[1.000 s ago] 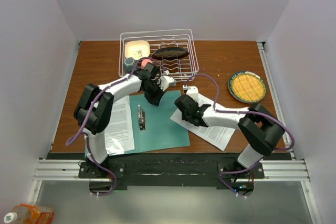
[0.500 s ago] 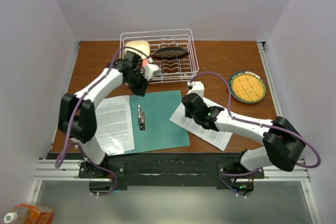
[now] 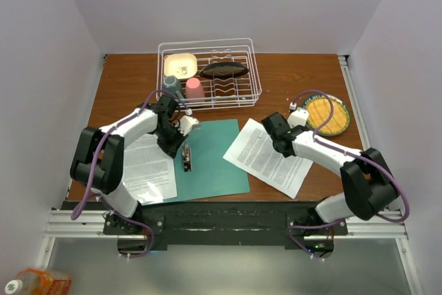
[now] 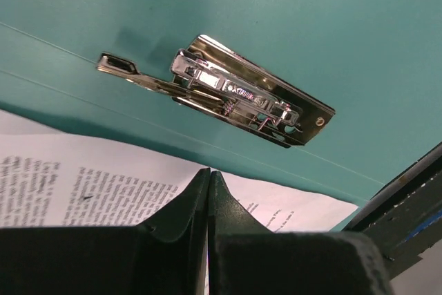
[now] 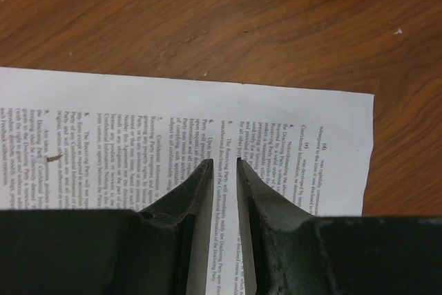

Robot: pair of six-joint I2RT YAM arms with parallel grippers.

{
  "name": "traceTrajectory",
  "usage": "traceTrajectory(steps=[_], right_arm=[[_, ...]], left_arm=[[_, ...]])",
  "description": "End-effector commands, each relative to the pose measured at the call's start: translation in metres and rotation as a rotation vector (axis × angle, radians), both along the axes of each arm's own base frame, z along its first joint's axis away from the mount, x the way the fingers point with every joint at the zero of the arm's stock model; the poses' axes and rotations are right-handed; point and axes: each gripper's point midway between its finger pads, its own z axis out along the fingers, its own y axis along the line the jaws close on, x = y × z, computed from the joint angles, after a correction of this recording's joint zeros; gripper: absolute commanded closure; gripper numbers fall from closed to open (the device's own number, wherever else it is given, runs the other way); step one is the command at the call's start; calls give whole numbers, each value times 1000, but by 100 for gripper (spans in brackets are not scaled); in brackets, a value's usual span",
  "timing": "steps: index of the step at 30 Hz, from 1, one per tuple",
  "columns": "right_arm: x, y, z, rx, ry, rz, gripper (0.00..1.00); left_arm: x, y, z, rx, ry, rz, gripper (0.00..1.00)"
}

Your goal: Put the files into the folder

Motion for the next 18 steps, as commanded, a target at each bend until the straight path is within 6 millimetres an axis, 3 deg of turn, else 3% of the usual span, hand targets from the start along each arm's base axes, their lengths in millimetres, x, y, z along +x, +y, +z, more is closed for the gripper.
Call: traceTrajectory(steps=[1,10,18], right_arm=[[6,-5,-11,-21,39,-50,75],[14,16,-51,6,161,-39,76],[50,42,-55,33,112,83,76]], left_arm=[[23,-7,-6,-18,-65,-8,95],[46,-23,-16,-47,-87,9,96],[54,-31,-22,-45,-95,-1,96]])
